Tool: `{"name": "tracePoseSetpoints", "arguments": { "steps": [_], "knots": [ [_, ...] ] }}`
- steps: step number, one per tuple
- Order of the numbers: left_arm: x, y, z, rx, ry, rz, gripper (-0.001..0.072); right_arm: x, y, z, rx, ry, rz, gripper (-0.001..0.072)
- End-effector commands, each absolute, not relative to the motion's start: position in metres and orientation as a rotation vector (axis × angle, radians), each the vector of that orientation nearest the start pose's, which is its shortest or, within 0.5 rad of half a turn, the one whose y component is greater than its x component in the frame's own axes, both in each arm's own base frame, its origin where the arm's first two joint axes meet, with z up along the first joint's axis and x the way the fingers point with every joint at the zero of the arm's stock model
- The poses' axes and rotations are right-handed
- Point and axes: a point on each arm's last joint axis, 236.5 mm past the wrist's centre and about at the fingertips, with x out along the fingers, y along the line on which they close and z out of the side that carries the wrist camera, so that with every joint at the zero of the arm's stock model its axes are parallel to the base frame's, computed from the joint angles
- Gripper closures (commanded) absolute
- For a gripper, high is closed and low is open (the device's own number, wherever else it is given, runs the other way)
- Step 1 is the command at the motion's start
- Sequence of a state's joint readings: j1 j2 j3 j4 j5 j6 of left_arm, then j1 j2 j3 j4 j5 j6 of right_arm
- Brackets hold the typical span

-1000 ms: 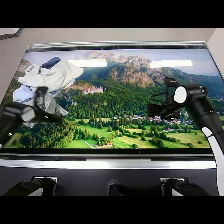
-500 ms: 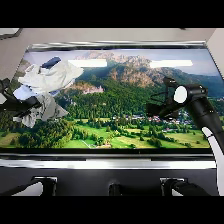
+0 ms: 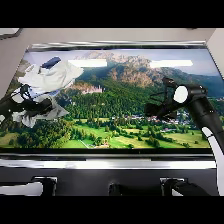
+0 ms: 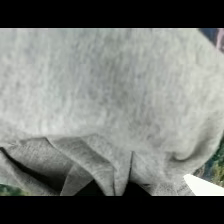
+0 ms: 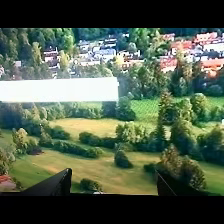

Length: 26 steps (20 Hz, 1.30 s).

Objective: Fold the shirts.

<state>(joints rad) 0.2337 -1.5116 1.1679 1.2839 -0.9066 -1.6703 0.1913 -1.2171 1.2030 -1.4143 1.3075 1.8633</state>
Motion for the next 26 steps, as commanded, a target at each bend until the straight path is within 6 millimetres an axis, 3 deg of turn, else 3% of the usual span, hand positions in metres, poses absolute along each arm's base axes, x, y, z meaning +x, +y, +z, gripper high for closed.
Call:
{"name": "tracePoseSetpoints", "arguments": {
  "steps": [1, 3, 4, 6, 7, 9, 13, 14, 16, 17, 18, 19, 21, 23, 24, 25, 26],
  "knots": [
    [0.459, 0.045, -0.004, -0.415, 1.062, 0.079, 0.0678, 0.344, 0.096, 0.048, 0.173, 1.351, 0.097, 0.0106],
    [0.460, 0.025, 0.071, -0.308, 0.907, -0.009, 0.0678, 0.351, 0.080, 0.067, 0.107, 1.304, 0.056, 0.0106],
    [0.451, 0.003, 0.108, -0.270, 0.835, -0.071, 0.0678, 0.355, 0.073, 0.079, 0.087, 1.274, 0.039, 0.0106],
    [0.420, -0.058, 0.157, -0.242, 0.755, -0.228, 0.0678, 0.361, 0.068, 0.107, 0.075, 1.207, 0.029, 0.0106],
    [0.401, -0.093, 0.168, -0.241, 0.748, -0.316, 0.0678, 0.362, 0.068, 0.121, 0.081, 1.174, 0.034, 0.0106],
    [0.356, -0.175, 0.164, -0.243, 0.786, -0.531, 0.0677, 0.359, 0.068, 0.147, 0.091, 1.114, 0.041, 0.0106],
    [0.267, -0.311, 0.102, -0.211, 0.946, -0.840, 0.0677, 0.343, 0.052, 0.186, 0.085, 1.003, 0.008, 0.0106],
    [0.249, -0.341, 0.089, -0.208, 0.959, -0.893, 0.0677, 0.338, 0.044, 0.194, 0.091, 0.981, -0.026, 0.0106],
    [0.230, -0.383, 0.067, -0.201, 0.980, -0.935, 0.0675, 0.332, 0.026, 0.207, 0.090, 0.938, -0.099, 0.0106],
    [0.229, -0.394, 0.059, -0.195, 0.995, -0.940, 0.0583, 0.330, 0.020, 0.211, 0.087, 0.920, -0.125, 0.0106],
    [0.232, -0.399, 0.057, -0.188, 1.011, -0.941, 0.0323, 0.328, 0.018, 0.214, 0.086, 0.913, -0.131, 0.0105],
    [0.240, -0.397, 0.061, -0.182, 1.020, -0.939, 0.0214, 0.327, 0.017, 0.213, 0.085, 0.920, -0.132, 0.0105],
    [0.272, -0.368, 0.079, -0.137, 1.008, -0.912, 0.0209, 0.321, 0.024, 0.202, 0.101, 0.979, -0.118, 0.0103],
    [0.312, -0.307, 0.084, -0.092, 1.045, -0.790, 0.0201, 0.309, 0.040, 0.178, 0.125, 1.113, -0.075, 0.0101],
    [0.325, -0.272, 0.078, -0.080, 1.092, -0.722, 0.0154, 0.306, 0.050, 0.161, 0.130, 1.182, -0.039, 0.0095],
    [0.333, -0.233, 0.066, -0.066, 1.156, -0.655, -0.0013, 0.303, 0.061, 0.142, 0.136, 1.241, -0.001, 0.0054],
    [0.332, -0.199, 0.051, -0.063, 1.235, -0.595, -0.0013, 0.300, 0.071, 0.121, 0.145, 1.304, 0.032, 0.0026]
  ]
}}
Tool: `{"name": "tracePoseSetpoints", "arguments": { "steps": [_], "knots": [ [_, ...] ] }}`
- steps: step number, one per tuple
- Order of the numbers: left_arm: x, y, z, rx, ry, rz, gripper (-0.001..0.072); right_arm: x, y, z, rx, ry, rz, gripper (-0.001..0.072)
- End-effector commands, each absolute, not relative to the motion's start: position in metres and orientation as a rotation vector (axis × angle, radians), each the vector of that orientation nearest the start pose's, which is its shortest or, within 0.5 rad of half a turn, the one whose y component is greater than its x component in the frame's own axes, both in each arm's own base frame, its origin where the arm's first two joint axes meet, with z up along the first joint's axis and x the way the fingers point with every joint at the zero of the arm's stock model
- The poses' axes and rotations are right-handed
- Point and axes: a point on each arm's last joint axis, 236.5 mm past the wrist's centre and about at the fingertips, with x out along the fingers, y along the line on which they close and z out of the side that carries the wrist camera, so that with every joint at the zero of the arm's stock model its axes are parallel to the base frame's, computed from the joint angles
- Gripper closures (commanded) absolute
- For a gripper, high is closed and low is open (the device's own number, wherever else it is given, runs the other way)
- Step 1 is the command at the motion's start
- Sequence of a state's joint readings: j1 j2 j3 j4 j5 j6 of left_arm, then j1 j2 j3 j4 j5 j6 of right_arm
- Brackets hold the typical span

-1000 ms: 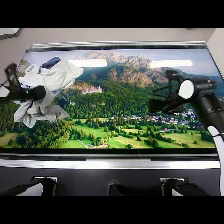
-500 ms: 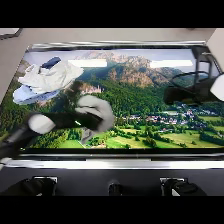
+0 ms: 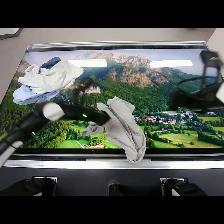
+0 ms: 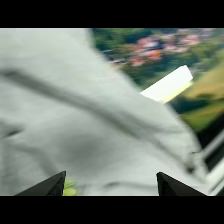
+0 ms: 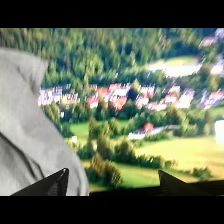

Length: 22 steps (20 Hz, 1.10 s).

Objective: Fold the shirts.

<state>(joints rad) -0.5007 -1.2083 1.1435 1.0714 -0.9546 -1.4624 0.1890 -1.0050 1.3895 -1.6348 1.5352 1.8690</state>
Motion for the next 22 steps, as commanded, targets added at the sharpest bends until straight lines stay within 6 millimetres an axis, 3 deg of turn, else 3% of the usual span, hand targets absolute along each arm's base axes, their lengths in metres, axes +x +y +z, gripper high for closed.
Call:
{"name": "tracePoseSetpoints", "arguments": {
  "steps": [1, 3, 5, 6, 12, 15, 18, 19, 21, 22],
  "knots": [
    [0.325, -0.170, 0.034, -0.088, 1.319, -0.547, -0.0009, 0.292, 0.079, 0.096, 0.158, 1.383, 0.058, 0.0026],
    [0.311, -0.137, -0.003, -0.160, 1.422, -0.460, -0.0006, 0.273, 0.091, 0.050, 0.179, 1.524, 0.095, 0.0026],
    [0.299, -0.125, -0.040, -0.203, 1.460, -0.399, 0.0034, 0.252, 0.103, 0.015, 0.224, 1.629, 0.122, 0.0028],
    [0.296, -0.127, -0.054, -0.224, 1.453, -0.385, 0.0073, 0.242, 0.108, 0.003, 0.243, 1.666, 0.140, 0.0028],
    [0.309, -0.175, -0.086, -0.337, 1.392, -0.403, 0.0045, 0.208, 0.115, -0.027, 0.278, 1.779, 0.168, 0.0016],
    [0.307, -0.181, -0.106, -0.323, 1.421, -0.396, 0.0045, 0.194, 0.123, -0.041, 0.329, 1.820, 0.179, 0.0006],
    [0.304, -0.185, -0.111, -0.337, 1.439, -0.397, 0.0056, 0.190, 0.138, -0.056, 0.420, 1.808, 0.204, 0.0006],
    [0.304, -0.188, -0.110, -0.344, 1.440, -0.401, 0.0088, 0.189, 0.142, -0.062, 0.449, 1.803, 0.201, 0.0008],
    [0.303, -0.193, -0.108, -0.370, 1.443, -0.408, 0.0486, 0.185, 0.145, -0.072, 0.485, 1.811, 0.191, 0.0028],
    [0.303, -0.196, -0.106, -0.376, 1.438, -0.423, 0.0588, 0.183, 0.146, -0.076, 0.500, 1.817, 0.186, 0.0033]
  ]
}}
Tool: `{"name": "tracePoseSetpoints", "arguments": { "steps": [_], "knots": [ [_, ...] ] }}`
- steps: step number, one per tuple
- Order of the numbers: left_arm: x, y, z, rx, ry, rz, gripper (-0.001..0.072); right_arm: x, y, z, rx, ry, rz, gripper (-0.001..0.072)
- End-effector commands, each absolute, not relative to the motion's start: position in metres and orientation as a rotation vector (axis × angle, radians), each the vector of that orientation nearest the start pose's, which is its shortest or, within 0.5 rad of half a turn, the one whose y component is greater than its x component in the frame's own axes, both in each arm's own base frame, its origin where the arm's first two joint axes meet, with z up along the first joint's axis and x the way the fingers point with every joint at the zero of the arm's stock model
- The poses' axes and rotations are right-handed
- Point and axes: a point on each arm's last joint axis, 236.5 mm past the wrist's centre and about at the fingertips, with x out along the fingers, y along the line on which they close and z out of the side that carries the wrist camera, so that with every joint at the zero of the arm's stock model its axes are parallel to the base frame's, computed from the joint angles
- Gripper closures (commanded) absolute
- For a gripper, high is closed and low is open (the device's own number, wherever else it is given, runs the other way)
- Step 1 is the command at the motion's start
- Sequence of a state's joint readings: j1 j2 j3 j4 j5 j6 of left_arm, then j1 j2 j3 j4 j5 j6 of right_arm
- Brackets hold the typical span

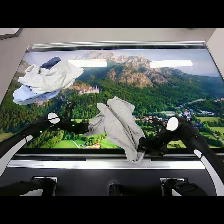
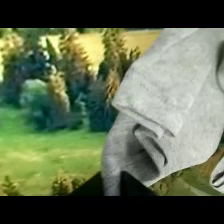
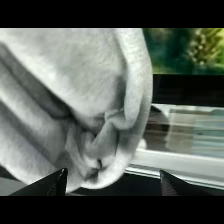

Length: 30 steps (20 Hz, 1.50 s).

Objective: Fold the shirts.

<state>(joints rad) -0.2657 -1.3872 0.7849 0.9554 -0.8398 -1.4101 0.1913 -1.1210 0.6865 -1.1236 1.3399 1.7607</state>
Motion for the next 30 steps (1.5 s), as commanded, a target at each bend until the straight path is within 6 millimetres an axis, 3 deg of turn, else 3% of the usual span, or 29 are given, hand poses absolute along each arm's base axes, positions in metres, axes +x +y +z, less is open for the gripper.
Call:
{"name": "tracePoseSetpoints", "arguments": {
  "steps": [1, 2, 3, 5, 7, 8, 10, 11, 12, 14, 15, 16, 17, 18, 19, 21, 23, 28, 29, 30],
  "knots": [
    [0.302, -0.199, -0.104, -0.371, 1.432, -0.449, 0.0632, 0.183, 0.148, -0.081, 0.515, 1.818, 0.179, 0.0048],
    [0.301, -0.202, -0.101, -0.367, 1.427, -0.476, 0.0675, 0.182, 0.149, -0.085, 0.528, 1.823, 0.172, 0.0081],
    [0.301, -0.204, -0.098, -0.364, 1.420, -0.492, 0.0675, 0.182, 0.150, -0.087, 0.537, 1.832, 0.168, 0.0217],
    [0.302, -0.206, -0.086, -0.356, 1.388, -0.515, 0.0676, 0.183, 0.153, -0.089, 0.557, 1.835, 0.165, 0.0668],
    [0.311, -0.204, -0.062, -0.333, 1.309, -0.545, 0.0677, 0.191, 0.153, -0.084, 0.524, 1.801, 0.205, 0.0668],
    [0.320, -0.202, -0.040, -0.327, 1.240, -0.558, 0.0677, 0.203, 0.150, -0.075, 0.480, 1.751, 0.232, 0.0669],
    [0.347, -0.188, 0.030, -0.307, 1.032, -0.567, 0.0678, 0.243, 0.134, -0.036, 0.354, 1.580, 0.233, 0.0669],
    [0.363, -0.174, 0.080, -0.303, 0.885, -0.547, 0.0678, 0.270, 0.122, -0.003, 0.294, 1.452, 0.210, 0.0669],
    [0.376, -0.156, 0.137, -0.300, 0.724, -0.515, 0.0678, 0.300, 0.106, 0.046, 0.238, 1.281, 0.173, 0.0669],
    [0.377, -0.106, 0.272, -0.314, 0.359, -0.410, 0.0679, 0.343, 0.073, 0.177, 0.168, 0.887, 0.096, 0.0668],
    [0.362, -0.077, 0.341, -0.308, 0.174, -0.343, 0.0679, 0.348, 0.056, 0.257, 0.170, 0.661, 0.056, 0.0668],
    [0.341, -0.052, 0.393, -0.281, 0.025, -0.278, 0.0679, 0.341, 0.040, 0.326, 0.188, 0.466, 0.023, 0.0668],
    [0.317, -0.032, 0.432, -0.268, -0.084, -0.218, 0.0679, 0.323, 0.026, 0.388, 0.225, 0.289, -0.002, 0.0668],
    [0.295, -0.017, 0.459, -0.282, -0.157, -0.167, 0.0679, 0.303, 0.017, 0.428, 0.273, 0.175, -0.007, 0.0669],
    [0.277, -0.009, 0.473, -0.297, -0.199, -0.133, 0.0679, 0.284, 0.014, 0.453, 0.311, 0.108, 0.004, 0.0668],
    [0.253, -0.003, 0.484, -0.285, -0.243, -0.087, 0.0679, 0.266, 0.011, 0.461, 0.329, 0.088, 0.006, 0.0668],
    [0.244, 0.003, 0.488, -0.264, -0.264, -0.049, 0.0678, 0.261, 0.008, 0.448, 0.324, 0.143, -0.013, 0.0668],
    [0.251, 0.013, 0.470, -0.228, -0.198, -0.002, 0.0678, 0.253, 0.003, 0.402, 0.314, 0.334, -0.064, 0.0668],
    [0.257, 0.015, 0.461, -0.237, -0.173, -0.003, 0.0678, 0.253, 0.004, 0.385, 0.311, 0.407, -0.078, 0.0668],
    [0.264, 0.017, 0.451, -0.253, -0.148, -0.001, 0.0678, 0.249, 0.006, 0.355, 0.304, 0.538, -0.100, 0.0668]
  ]
}}
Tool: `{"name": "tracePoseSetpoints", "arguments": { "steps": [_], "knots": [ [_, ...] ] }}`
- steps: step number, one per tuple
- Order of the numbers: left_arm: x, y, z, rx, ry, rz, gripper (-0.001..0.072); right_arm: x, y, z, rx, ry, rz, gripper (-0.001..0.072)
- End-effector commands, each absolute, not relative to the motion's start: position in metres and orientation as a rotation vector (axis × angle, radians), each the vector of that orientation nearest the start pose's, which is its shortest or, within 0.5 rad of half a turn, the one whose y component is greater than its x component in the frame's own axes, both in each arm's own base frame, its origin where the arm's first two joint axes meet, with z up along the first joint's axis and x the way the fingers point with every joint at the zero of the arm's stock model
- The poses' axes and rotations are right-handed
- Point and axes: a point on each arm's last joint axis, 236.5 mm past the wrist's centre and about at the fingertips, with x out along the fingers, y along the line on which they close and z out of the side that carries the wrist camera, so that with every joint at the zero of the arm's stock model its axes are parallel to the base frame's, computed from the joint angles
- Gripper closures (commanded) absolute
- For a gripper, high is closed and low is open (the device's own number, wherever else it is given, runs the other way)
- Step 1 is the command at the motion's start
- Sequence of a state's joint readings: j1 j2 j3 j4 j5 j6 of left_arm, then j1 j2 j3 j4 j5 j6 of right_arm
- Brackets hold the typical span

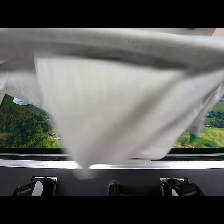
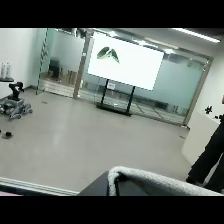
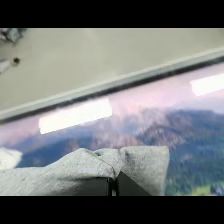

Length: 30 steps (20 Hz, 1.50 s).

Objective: Fold the shirts.

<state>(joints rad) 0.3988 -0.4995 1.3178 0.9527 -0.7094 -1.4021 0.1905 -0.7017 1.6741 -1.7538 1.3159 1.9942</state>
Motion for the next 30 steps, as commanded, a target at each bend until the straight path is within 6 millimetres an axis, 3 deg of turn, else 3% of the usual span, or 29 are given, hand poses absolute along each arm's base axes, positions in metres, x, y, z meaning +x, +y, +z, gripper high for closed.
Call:
{"name": "tracePoseSetpoints", "arguments": {
  "steps": [1, 3, 5, 7, 10, 12, 13, 15, 16, 17, 18, 20, 21, 22, 23, 24, 26, 28, 30],
  "knots": [
    [0.274, 0.022, 0.439, -0.268, -0.119, 0.004, 0.0678, 0.243, 0.008, 0.320, 0.293, 0.698, -0.126, 0.0668],
    [0.296, 0.030, 0.413, -0.298, -0.050, 0.011, 0.0678, 0.236, 0.021, 0.257, 0.234, 0.993, -0.128, 0.0666],
    [0.323, 0.031, 0.380, -0.333, 0.040, -0.008, 0.0678, 0.249, 0.040, 0.209, 0.186, 1.148, -0.062, 0.0666],
    [0.356, 0.021, 0.326, -0.377, 0.177, -0.047, 0.0677, 0.290, 0.050, 0.163, 0.168, 1.178, -0.050, 0.0667],
    [0.397, -0.012, 0.221, -0.434, 0.428, -0.120, 0.0677, 0.381, 0.067, 0.094, 0.204, 1.094, -0.051, 0.0666],
    [0.409, -0.038, 0.171, -0.405, 0.542, -0.173, 0.0677, 0.414, 0.082, 0.048, 0.305, 1.133, -0.078, 0.0666],
    [0.411, -0.050, 0.154, -0.358, 0.582, -0.210, 0.0677, 0.416, 0.090, 0.027, 0.330, 1.184, -0.073, 0.0667],
    [0.414, -0.065, 0.137, -0.288, 0.621, -0.260, 0.0677, 0.407, 0.105, -0.003, 0.381, 1.298, -0.064, 0.0666],
    [0.415, -0.065, 0.133, -0.288, 0.630, -0.261, 0.0677, 0.403, 0.110, -0.008, 0.397, 1.325, -0.055, 0.0620],
    [0.416, -0.061, 0.132, -0.283, 0.634, -0.253, 0.0678, 0.402, 0.110, -0.003, 0.377, 1.327, -0.038, 0.0346],
    [0.416, -0.057, 0.133, -0.283, 0.628, -0.243, 0.0677, 0.401, 0.110, 0.010, 0.330, 1.320, 0.004, 0.0018],
    [0.415, -0.046, 0.138, -0.289, 0.613, -0.219, 0.0678, 0.390, 0.107, 0.053, 0.198, 1.308, 0.103, 0.0023],
    [0.414, -0.042, 0.139, -0.291, 0.613, -0.211, 0.0677, 0.375, 0.101, 0.071, 0.146, 1.326, 0.114, 0.0023],
    [0.412, -0.039, 0.138, -0.294, 0.621, -0.207, 0.0677, 0.356, 0.089, 0.081, 0.106, 1.360, 0.091, 0.0023],
    [0.410, -0.038, 0.135, -0.296, 0.635, -0.207, 0.0678, 0.335, 0.076, 0.078, 0.063, 1.421, 0.059, 0.0023],
    [0.409, -0.038, 0.133, -0.296, 0.646, -0.209, 0.0677, 0.312, 0.062, 0.065, 0.010, 1.501, 0.029, 0.0023],
    [0.405, -0.040, 0.128, -0.284, 0.673, -0.216, 0.0677, 0.261, 0.049, 0.018, -0.023, 1.682, -0.013, 0.0023],
    [0.400, -0.043, 0.122, -0.286, 0.700, -0.229, 0.0677, 0.221, 0.072, -0.035, 0.079, 1.807, 0.052, 0.0015],
    [0.397, -0.044, 0.117, -0.287, 0.718, -0.233, 0.0677, 0.207, 0.096, -0.067, 0.206, 1.824, 0.102, 0.0004]
  ]
}}
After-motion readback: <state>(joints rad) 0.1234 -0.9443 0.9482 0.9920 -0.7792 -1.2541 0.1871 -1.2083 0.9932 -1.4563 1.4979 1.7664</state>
